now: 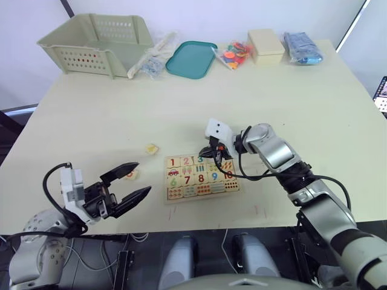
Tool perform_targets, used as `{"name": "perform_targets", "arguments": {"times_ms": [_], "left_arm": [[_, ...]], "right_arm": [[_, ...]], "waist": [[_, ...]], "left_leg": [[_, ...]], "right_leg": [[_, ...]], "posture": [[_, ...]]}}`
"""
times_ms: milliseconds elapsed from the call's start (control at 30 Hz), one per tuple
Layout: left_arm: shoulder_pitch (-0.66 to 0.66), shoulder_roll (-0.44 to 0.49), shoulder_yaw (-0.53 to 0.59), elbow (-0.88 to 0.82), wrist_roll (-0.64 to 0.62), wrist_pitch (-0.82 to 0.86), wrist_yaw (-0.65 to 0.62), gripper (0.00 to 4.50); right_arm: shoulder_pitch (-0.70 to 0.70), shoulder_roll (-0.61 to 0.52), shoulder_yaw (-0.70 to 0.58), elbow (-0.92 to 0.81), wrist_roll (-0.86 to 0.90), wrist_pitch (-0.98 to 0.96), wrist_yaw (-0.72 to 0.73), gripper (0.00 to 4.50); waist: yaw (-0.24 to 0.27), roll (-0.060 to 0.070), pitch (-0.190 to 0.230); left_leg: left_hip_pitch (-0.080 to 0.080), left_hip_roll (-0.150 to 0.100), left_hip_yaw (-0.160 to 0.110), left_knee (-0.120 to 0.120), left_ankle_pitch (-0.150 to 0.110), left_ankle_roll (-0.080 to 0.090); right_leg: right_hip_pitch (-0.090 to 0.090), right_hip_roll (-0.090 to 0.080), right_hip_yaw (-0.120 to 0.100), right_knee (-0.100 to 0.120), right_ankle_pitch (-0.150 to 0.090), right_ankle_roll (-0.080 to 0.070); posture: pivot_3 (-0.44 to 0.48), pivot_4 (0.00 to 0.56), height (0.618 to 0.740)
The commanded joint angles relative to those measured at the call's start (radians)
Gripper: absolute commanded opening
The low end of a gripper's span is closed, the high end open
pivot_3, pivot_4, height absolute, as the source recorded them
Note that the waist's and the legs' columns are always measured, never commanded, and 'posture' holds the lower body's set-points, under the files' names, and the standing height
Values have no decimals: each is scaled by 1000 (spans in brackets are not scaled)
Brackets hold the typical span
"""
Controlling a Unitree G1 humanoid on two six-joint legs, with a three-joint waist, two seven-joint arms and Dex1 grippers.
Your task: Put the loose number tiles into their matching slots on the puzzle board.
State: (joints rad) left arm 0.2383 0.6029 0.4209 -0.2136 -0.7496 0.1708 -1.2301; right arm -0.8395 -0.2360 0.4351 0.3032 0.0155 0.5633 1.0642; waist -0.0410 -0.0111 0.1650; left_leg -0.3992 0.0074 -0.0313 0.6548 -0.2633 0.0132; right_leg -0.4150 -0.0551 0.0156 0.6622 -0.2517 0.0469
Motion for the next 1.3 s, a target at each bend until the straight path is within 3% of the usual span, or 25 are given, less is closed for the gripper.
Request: {"name": "perform_targets", "arguments": {"times_ms": [33, 600, 833, 967, 1067, 1167, 1300], "left_arm": [[-5, 3, 1, -37, -20, 11, 16, 4500], [-2, 0, 8, -36, -20, 17, 13, 4500], [19, -12, 16, -23, -13, 7, 13, 4500], [43, -15, 32, -8, -8, 6, 28, 4500], [51, -12, 41, 5, -6, 3, 33, 4500], [54, 1, 53, 29, 2, 6, 38, 4500], [44, 16, 59, 79, 25, 0, 44, 4500]], "right_arm": [[11, -4, 5, -60, 15, 8, 12, 64], [76, -3, 43, -81, 12, 16, 14, 64], [182, -4, -150, -346, 206, 12, -1, 64], [335, -76, -281, -576, 365, 62, 15, 64], [405, -138, -329, -647, 422, 68, 19, 64], [571, -257, -441, -731, 464, 5, 67, 658], [774, -354, -596, -784, 495, -95, 79, 2379]], "waist": [[0, 0, 0], [0, 0, 0], [2, 0, 0], [10, 0, 0], [10, -1, 0], [13, -1, -1], [28, -1, 0]], "left_leg": [[0, 0, 0, 0, 0, 0], [2, 0, 0, 0, 0, 0], [1, 0, 0, 0, 0, 0], [1, 1, -1, 0, 0, 0], [2, 0, -1, 1, 0, 0], [2, 1, -1, 1, 0, 0], [1, 0, 0, 1, 0, 0]], "right_leg": [[0, 0, 0, 0, 0, 0], [2, 0, 0, 0, 0, 0], [1, 0, 0, 0, 0, 0], [2, 0, 0, -1, 0, 0], [3, -1, 0, -1, 0, 0], [4, 1, -1, 0, 0, 0], [4, 1, 0, -2, 0, 1]], "posture": [[0, 150, 740], [0, 150, 740], [0, 150, 740], [0, 150, 740], [0, 150, 740], [0, 150, 740], [0, 150, 740]]}}
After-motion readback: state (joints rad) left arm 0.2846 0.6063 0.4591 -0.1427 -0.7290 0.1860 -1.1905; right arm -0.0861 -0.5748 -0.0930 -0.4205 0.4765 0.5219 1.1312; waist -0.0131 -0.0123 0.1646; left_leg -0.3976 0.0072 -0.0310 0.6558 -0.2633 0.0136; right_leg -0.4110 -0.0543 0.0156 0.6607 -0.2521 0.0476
